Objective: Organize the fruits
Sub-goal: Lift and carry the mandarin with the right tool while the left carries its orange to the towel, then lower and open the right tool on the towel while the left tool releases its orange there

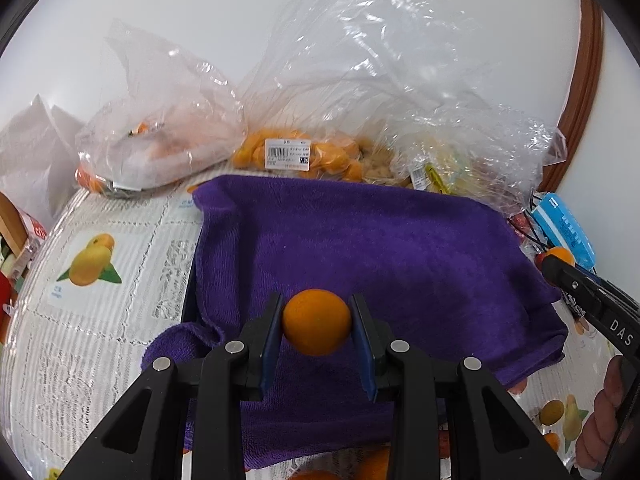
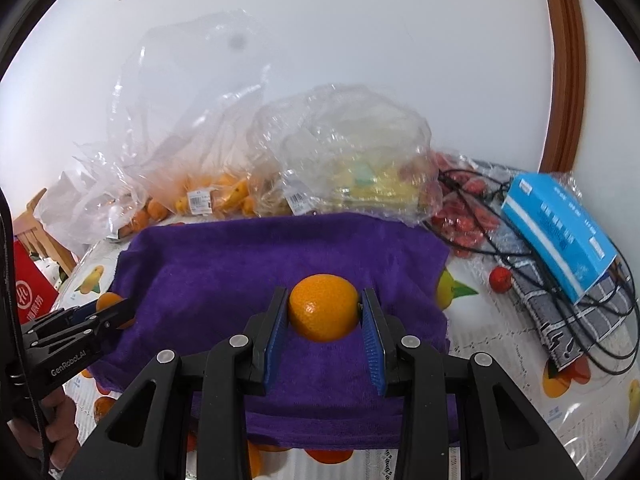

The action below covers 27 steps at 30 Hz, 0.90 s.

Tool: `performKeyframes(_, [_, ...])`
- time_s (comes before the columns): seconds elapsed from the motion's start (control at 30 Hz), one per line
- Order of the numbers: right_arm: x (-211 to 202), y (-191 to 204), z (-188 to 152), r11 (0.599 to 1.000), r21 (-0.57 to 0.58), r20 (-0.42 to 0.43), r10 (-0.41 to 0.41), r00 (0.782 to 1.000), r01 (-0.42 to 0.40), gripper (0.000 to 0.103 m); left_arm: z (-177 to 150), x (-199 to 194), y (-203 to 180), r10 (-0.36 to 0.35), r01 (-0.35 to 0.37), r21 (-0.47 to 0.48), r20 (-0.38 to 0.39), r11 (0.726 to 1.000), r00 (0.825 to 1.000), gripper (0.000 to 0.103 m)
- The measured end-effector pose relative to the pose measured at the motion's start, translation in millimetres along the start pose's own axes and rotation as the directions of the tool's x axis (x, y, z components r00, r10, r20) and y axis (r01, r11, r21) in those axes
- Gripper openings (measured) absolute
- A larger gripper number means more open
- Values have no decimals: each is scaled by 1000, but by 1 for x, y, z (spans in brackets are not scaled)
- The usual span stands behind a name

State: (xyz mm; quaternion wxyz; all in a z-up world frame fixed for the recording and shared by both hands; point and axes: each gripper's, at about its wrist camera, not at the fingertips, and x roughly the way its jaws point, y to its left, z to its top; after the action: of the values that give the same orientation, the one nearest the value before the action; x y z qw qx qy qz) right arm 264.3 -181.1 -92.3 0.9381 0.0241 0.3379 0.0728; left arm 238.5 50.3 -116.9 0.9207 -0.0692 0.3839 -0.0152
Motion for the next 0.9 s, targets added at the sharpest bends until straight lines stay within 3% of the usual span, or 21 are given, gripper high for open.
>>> performKeyframes(0.1, [5,-1,-3,1000,-6,-9,-23,1000,23,35,-2,3,1,-2,2,0,-6,1000,1000,31])
performKeyframes(0.9, [30,3,-16,1000,-14,-104,13,994,-14,35,-7,20,-7,-25,26,5,-87,1000,996,31])
